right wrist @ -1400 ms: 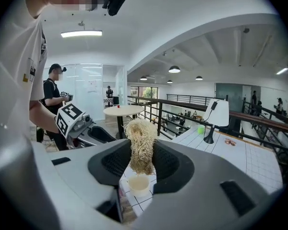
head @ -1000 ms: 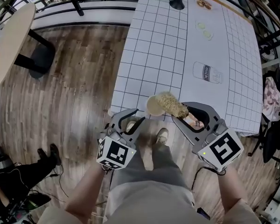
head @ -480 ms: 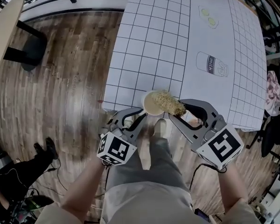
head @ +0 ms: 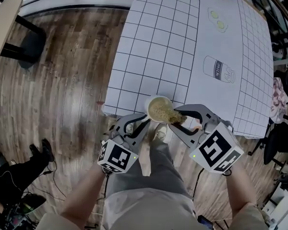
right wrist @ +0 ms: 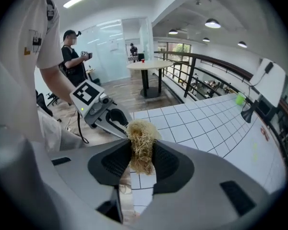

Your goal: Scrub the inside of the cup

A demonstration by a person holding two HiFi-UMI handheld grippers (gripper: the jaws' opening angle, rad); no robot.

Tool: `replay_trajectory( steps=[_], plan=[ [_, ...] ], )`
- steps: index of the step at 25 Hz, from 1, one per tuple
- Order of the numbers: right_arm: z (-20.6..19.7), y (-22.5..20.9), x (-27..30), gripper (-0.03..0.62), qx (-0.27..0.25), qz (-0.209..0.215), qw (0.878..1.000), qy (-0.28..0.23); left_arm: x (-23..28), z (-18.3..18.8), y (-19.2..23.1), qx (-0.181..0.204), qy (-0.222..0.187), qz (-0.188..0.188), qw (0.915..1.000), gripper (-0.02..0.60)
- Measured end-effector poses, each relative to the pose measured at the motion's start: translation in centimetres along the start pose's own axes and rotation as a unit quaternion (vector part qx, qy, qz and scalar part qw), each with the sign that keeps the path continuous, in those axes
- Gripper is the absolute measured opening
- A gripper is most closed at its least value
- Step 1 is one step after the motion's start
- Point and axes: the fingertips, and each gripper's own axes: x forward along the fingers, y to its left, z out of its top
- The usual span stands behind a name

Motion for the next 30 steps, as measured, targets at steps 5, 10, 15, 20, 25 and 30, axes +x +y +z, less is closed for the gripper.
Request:
replay_trajectory(
  steps=[5, 10, 15, 20, 25, 30],
  plan=[
    [-0.5, -0.4, 2.2, 0.127, -0.093, 0.003, 0.99, 0.109, -0.2, 0.0, 0.0, 0.003, -0.002, -0.002, 1.0, 0.063],
    [-0.9, -0.4, 3.9, 0.126, -0.179, 0.011, 0.965, 0.193, -0.2, 0.2, 0.0, 0.0, -0.009, -0.01, 0.9999, 0.064],
    [-1.8, -0.5, 5.9, 0.125, -0.197, 0.042, 0.951, 0.235, -0.2, 0.1, 0.0, -0.003, -0.012, -0.015, 0.9998, 0.064],
    [-2.6, -0.6, 7.7, 0.118, -0.206, 0.036, 0.946, 0.247, -0.1, 0.1, 0.1, -0.009, -0.011, -0.023, 0.9996, 0.064],
    [-2.1, 0.2, 6.9, 0.114, -0.191, 0.057, 0.955, 0.218, -0.1, -0.2, 0.2, -0.028, -0.005, -0.027, 0.9992, 0.063],
    [-0.2, 0.6, 3.7, 0.114, -0.155, 0.073, 0.967, 0.187, -0.3, -0.2, 0.3, -0.022, 0.0, -0.025, 0.9994, 0.063]
  ],
)
